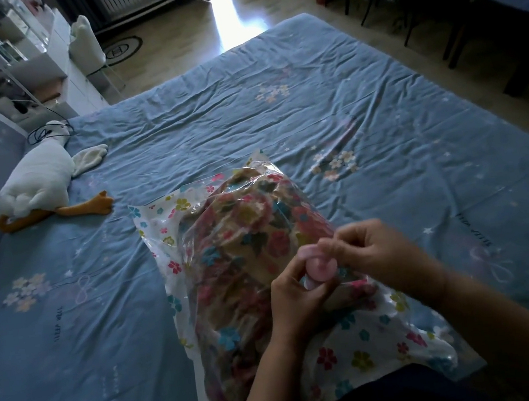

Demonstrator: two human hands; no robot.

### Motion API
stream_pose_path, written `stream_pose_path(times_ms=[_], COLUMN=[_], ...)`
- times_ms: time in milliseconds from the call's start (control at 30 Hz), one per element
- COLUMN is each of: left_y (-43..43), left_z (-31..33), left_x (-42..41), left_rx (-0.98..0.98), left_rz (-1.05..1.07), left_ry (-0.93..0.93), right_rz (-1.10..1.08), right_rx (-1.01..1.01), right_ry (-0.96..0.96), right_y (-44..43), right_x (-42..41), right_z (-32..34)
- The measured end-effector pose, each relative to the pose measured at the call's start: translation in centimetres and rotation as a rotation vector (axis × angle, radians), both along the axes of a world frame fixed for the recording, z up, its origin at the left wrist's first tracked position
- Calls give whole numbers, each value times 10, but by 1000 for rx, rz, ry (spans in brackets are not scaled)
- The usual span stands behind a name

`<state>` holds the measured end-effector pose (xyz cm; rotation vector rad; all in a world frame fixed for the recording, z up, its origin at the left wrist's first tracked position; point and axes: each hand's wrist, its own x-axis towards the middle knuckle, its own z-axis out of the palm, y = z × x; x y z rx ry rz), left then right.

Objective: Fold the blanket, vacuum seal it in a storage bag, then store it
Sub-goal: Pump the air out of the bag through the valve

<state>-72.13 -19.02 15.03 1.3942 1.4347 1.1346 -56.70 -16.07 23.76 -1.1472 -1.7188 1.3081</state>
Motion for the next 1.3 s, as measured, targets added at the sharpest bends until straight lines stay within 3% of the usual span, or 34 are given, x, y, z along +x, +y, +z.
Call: stream_pose_path(times_ms=[167, 233, 333, 400, 500, 633, 700, 833, 900, 1000, 1133, 1300], left_y=[2, 1, 0, -2, 2, 3, 2, -1, -1, 2, 3, 0], left_z=[1, -2, -4, -4, -3, -2, -4, 0, 1, -2, -5, -1], left_x=[0, 0, 0, -1, -3, -3, -1, 1, 0, -4, -4, -1], left_rx=[-11, 2, 1, -15, -9, -29, -18, -6, -6, -15, -24, 2], left_rz=[-1, 5, 14, 18, -3, 9, 17, 11, 17, 7, 4, 9], left_ry=[14, 28, 12, -13, 4, 0, 8, -39, -44, -36, -16, -52], right_rz=[57, 14, 4, 3, -15, 38, 12, -45, -57, -60, 7, -62], right_rx=[67, 42, -76, -91, 52, 86, 60, -108, -65, 84, 120, -48], right_ry=[331, 217, -111, -179, 22, 363, 298, -75, -118, 103, 356, -32], right_y=[4, 5, 6, 6, 5, 6, 7, 7, 6, 7, 9, 10], right_x=[7, 3, -2, -2, -4, 0, -1, -4, -4, -6, -3, -9], right_z=[50, 29, -25, -38, 2, 44, 29, -33, -35, 14, 45, -29])
